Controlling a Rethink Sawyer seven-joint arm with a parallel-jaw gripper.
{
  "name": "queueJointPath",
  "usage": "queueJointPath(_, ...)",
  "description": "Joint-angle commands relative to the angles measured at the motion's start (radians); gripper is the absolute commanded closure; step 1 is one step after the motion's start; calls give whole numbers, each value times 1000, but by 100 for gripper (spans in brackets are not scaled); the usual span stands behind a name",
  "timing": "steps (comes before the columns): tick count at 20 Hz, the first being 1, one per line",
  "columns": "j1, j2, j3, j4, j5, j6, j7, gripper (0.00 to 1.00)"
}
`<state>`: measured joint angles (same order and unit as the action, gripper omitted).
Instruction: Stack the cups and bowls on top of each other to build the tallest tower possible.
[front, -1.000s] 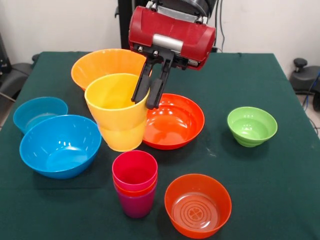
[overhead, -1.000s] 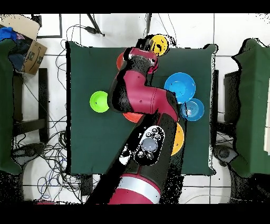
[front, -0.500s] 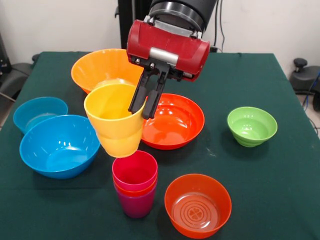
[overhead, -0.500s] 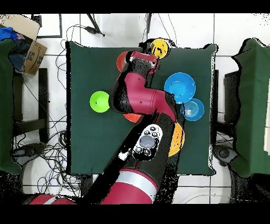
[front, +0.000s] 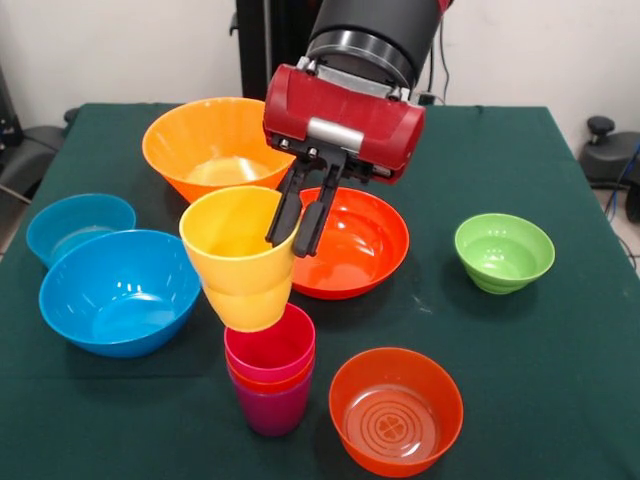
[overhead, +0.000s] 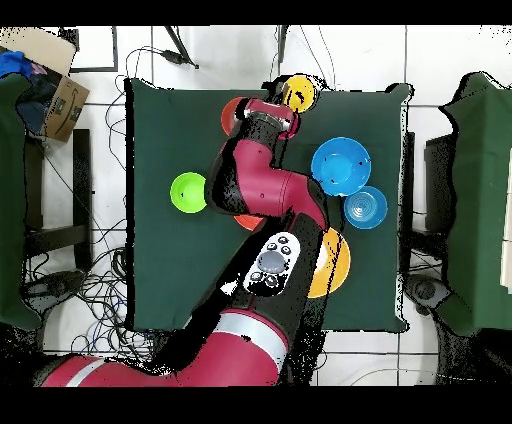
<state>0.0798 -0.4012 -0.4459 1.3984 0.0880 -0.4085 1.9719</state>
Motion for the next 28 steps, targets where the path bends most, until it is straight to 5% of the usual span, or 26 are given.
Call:
queueJointPath(1, 19, 33, 57, 20, 37, -13, 132, 100)
queueJointPath(28, 34, 63, 41, 28, 87, -55, 131, 100)
